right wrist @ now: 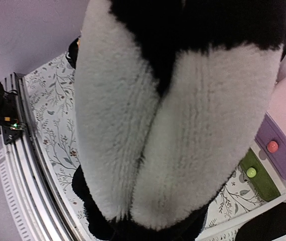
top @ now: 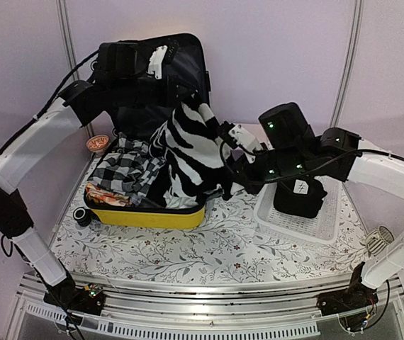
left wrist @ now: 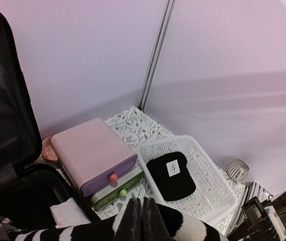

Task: Open, take out, and arrange the luggage
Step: Pick up the clothes from the opened luggage, then place the clothes in the bin.

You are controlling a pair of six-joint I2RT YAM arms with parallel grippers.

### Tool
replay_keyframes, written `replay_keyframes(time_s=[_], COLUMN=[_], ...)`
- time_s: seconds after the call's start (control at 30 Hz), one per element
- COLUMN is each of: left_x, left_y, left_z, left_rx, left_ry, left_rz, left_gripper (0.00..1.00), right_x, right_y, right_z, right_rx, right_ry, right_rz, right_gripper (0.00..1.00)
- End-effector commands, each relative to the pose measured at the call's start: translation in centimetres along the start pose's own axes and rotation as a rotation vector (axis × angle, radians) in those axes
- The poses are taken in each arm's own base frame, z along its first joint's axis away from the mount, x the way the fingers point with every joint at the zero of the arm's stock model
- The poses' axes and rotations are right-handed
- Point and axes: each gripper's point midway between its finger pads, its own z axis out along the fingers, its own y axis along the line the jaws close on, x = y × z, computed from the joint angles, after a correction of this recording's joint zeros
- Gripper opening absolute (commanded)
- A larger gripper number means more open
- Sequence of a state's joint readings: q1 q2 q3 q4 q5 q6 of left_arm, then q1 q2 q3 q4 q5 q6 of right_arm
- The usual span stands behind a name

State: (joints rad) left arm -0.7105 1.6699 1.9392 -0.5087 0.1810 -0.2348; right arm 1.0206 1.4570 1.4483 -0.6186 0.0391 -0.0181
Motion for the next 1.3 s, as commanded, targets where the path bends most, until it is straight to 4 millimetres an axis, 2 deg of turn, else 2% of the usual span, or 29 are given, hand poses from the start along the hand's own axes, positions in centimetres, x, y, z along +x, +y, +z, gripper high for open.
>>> replay_keyframes(time_s=[0.0,0.03,0.07,0.1,0.17,0.2,0.23,0.27,0.3,0.33,0.37,0.4,0.43,0.5,0.53,0.6,0.67,0.7,0.73,0.77,0.8,0.83,0.9,0.93,0.97,1.03,1.1,1.17,1.27], left_x=[-6.4,-6.5,-6.5,-6.8,-8.2,-8.6,-8.4,-8.4,-8.2,-7.8,-7.4,-6.9,-6.5,-5.9,-5.8,-6.0,-6.3,-6.5,-6.6,-6.8,-6.7,-6.7,-6.4,-6.3,-6.2,-5.7,-5.5,-5.3,-5.0], left_y=[-0.2,0.3,0.4,-0.4,-2.5,-3.0,-3.2,-3.3,-3.7,-4.3,-4.8,-5.5,-5.8,-6.0,-5.8,-4.4,-3.4,-3.2,-3.0,-3.0,-3.0,-3.0,-3.0,-2.9,-2.9,-3.0,-3.4,-3.7,-5.2], left_z=[-2.6,-2.6,-2.4,-2.3,-3.5,-4.0,-4.0,-3.9,-3.7,-3.2,-2.8,-2.3,-1.9,-1.2,-0.9,-0.6,-0.8,-0.9,-1.0,-1.2,-1.1,-1.1,-0.8,-0.6,-0.3,0.6,1.7,2.7,4.5], left_rx=[0.001,-0.018,-0.023,-0.001,0.026,0.033,0.049,0.064,0.088,0.111,0.124,0.135,0.145,0.159,0.154,0.125,0.117,0.115,0.111,0.108,0.106,0.105,0.108,0.108,0.112,0.130,0.162,0.187,0.270], left_ry=[-0.290,-0.295,-0.283,-0.273,-0.323,-0.354,-0.365,-0.375,-0.373,-0.364,-0.359,-0.353,-0.353,-0.348,-0.343,-0.340,-0.347,-0.349,-0.352,-0.355,-0.354,-0.354,-0.347,-0.345,-0.343,-0.341,-0.343,-0.353,-0.376], left_rz=[-0.032,-0.046,-0.063,-0.064,-0.041,-0.032,-0.046,-0.061,-0.071,-0.080,-0.086,-0.090,-0.094,-0.109,-0.112,-0.120,-0.130,-0.131,-0.129,-0.124,-0.123,-0.123,-0.124,-0.125,-0.127,-0.134,-0.137,-0.130,-0.116], left_gripper=[0.00,0.00,0.00,0.00,0.00,0.00,0.00,0.00,0.00,0.00,0.00,0.00,0.00,0.00,0.00,0.00,0.00,0.00,0.00,0.00,0.00,0.00,0.00,0.00,0.00,0.00,0.00,0.00,0.00], right_x=[-0.7,0.1,-0.1,-1.0,-3.6,-4.1,-3.9,-2.8,-1.1,0.2,0.9,1.2,1.1,-0.2,-1.9,-3.4,-4.5,-4.8,-5.1,-5.1,-4.9,-4.4,-1.5,0.1,1.2,1.6,0.8,1.0,2.9], right_y=[1.0,0.5,0.8,1.7,3.0,2.6,1.1,-1.8,-5.4,-9.2,-12.1,-13.3,-13.4,-11.1,-8.6,-0.8,5.5,7.4,8.0,7.2,4.7,1.6,-6.4,-9.2,-10.7,-11.1,-9.7,-8.7,-8.0], right_z=[-3.5,-3.0,-3.2,-3.8,-6.3,-7.3,-7.4,-6.9,-6.5,-7.0,-8.3,-8.8,-8.9,-7.7,-6.7,-5.4,-6.2,-7.0,-7.7,-7.8,-7.4,-6.9,-6.4,-6.5,-7.1,-7.6,-7.8,-7.8,-7.7], right_rx=[-0.105,-0.073,-0.092,-0.143,-0.235,-0.216,-0.131,0.024,0.211,0.412,0.597,0.683,0.694,0.544,0.392,-0.002,-0.300,-0.402,-0.447,-0.406,-0.285,-0.148,0.219,0.371,0.469,0.497,0.405,0.340,0.302], right_ry=[0.017,0.077,0.111,0.101,-0.017,-0.060,-0.060,-0.004,0.081,0.146,0.177,0.176,0.164,0.093,0.028,-0.022,-0.076,-0.106,-0.131,-0.143,-0.139,-0.113,0.019,0.087,0.129,0.137,0.092,0.069,0.089], right_rz=[0.092,0.104,0.120,0.124,0.119,0.116,0.118,0.135,0.167,0.197,0.236,0.267,0.282,0.311,0.267,0.149,0.049,0.023,0.012,0.027,0.059,0.103,0.213,0.260,0.293,0.315,0.331,0.352,0.408], right_gripper=[0.03,0.02,0.02,0.02,0.02,0.03,0.03,0.02,0.02,0.01,0.01,0.01,0.01,0.01,0.01,0.02,0.02,0.02,0.02,0.02,0.02,0.02,0.02,0.02,0.01,0.02,0.02,0.02,0.02])
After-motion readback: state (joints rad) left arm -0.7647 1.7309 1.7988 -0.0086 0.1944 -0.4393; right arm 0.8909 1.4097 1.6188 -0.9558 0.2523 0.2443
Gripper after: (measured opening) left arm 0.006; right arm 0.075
